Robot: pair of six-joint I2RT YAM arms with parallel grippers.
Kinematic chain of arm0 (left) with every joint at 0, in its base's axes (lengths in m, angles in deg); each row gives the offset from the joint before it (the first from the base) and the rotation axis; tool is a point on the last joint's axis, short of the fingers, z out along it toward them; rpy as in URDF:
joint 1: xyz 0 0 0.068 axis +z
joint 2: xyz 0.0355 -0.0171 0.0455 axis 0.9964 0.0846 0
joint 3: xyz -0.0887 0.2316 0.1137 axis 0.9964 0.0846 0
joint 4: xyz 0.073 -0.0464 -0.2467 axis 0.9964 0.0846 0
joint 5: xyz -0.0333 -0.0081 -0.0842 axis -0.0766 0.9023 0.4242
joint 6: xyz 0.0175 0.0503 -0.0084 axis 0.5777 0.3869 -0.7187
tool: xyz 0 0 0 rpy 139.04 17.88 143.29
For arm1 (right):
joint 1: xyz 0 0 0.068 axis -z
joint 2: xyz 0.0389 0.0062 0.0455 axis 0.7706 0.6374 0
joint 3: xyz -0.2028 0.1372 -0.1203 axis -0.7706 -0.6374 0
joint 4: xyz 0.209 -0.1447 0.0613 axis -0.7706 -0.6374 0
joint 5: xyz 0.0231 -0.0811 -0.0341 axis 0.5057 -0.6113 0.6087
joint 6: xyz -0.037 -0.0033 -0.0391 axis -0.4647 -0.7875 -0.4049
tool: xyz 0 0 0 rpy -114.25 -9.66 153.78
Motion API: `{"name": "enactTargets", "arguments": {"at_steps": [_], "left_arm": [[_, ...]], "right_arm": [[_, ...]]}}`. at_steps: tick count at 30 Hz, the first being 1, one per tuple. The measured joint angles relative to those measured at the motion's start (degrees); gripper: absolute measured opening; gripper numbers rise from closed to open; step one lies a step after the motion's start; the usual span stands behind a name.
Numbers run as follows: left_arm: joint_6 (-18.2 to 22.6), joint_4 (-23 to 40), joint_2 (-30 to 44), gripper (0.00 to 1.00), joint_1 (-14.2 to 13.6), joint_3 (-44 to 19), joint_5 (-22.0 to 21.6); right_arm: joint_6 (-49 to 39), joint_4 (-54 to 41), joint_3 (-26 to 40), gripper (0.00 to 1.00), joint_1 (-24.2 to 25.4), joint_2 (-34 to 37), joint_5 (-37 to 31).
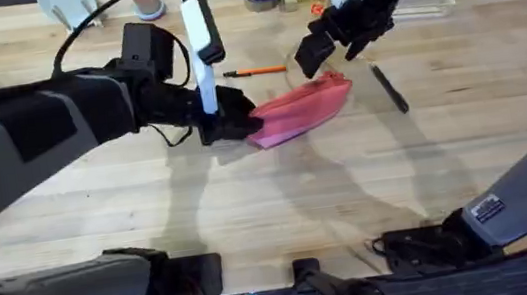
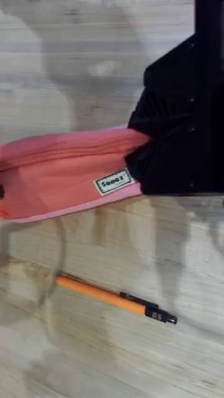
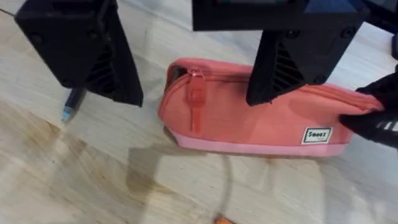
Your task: Unzip the bag, pick up the pens from the table one at a time and place them inside, then zip the bag closed.
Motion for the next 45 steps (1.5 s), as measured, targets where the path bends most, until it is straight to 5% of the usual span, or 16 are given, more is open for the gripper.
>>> {"name": "enactTargets", "arguments": {"at_steps": [13,19,25,36,42,45], "left_arm": [[0.00,-0.02,0.00,0.043,0.00,0.00,0.00],[0.00,-0.02,-0.01,0.043,0.00,0.00,0.00],[0.00,-0.02,0.00,0.043,0.00,0.00,0.00],[0.00,-0.01,0.00,0.043,0.00,0.00,0.00],[0.00,-0.02,0.00,0.042,0.00,0.00,0.00],[0.00,0.00,0.00,0.042,0.00,0.00,0.00]], "right_arm": [[0.24,1.35,-2.36,0.983,0.00,0.42,0.04],[0.42,1.51,-2.44,0.897,0.00,0.42,0.79],[0.45,1.49,-2.49,0.658,0.00,0.42,2.04],[0.44,1.46,-2.91,0.515,0.04,0.42,2.12],[0.46,1.33,-2.91,0.370,0.04,0.42,2.16],[0.46,1.22,-2.91,0.219,0.04,0.42,2.19]]}}
